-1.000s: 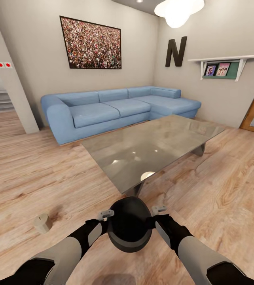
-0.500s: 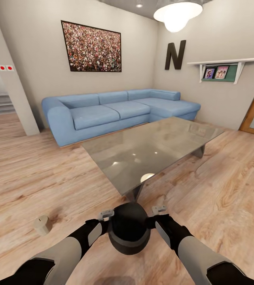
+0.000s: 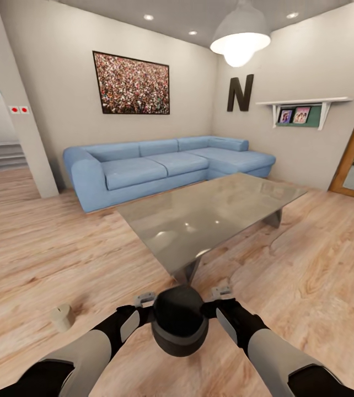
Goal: Place each of the two pumpkins and all three candles from the living room inside a cabinet in the living room (use any cabinet), then make sure every cabinet is closed, and position the cauldron so it is next to a table in the living room.
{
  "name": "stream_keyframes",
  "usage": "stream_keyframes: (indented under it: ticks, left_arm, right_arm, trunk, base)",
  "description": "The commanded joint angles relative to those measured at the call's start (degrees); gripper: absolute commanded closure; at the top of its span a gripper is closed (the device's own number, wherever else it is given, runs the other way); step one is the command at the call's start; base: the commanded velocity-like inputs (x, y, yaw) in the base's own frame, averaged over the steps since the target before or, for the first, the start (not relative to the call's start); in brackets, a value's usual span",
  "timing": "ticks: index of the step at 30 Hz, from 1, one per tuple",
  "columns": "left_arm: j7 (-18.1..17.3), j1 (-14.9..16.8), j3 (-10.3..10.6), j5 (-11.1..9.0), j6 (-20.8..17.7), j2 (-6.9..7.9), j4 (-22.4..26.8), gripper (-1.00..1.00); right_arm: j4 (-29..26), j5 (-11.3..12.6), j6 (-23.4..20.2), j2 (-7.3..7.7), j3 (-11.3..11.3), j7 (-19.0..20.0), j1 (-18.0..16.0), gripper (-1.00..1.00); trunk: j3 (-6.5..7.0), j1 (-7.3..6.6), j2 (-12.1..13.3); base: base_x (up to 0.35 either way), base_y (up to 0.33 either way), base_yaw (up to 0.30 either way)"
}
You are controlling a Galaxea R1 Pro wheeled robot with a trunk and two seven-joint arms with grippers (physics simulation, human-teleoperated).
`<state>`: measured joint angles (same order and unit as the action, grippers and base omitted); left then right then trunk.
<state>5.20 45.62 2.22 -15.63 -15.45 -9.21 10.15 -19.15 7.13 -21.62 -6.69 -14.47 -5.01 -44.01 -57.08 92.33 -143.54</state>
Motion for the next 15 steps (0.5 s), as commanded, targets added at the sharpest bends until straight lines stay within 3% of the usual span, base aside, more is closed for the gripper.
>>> stream_keyframes:
  ticks: [1,10,15]
  left_arm:
    - [0.34,0.0,0.25,-0.54,-0.27,0.03,0.13,-1.0]
    - [0.25,0.0,0.3,-0.63,-0.12,0.52,0.13,-1.0]
    - [0.18,0.0,0.33,-0.63,-0.03,0.51,0.14,-1.0]
  right_arm:
    - [-0.1,0.61,-0.22,0.01,-0.47,-0.44,-0.02,-1.0]
    - [-0.16,0.6,0.62,-0.15,-0.39,-0.44,-0.02,-1.0]
    - [-0.04,0.6,6.3,-0.23,-0.39,-0.5,-0.02,-1.0]
  trunk:
    - [0.17,-0.07,-0.01]
    - [2.17,-0.3,0.12]
    - [3.28,-0.43,0.18]
  base:
    - [-0.32,0.0,0.0]
    - [-0.335,0.0,0.0]
    - [-0.337,0.0,0.0]
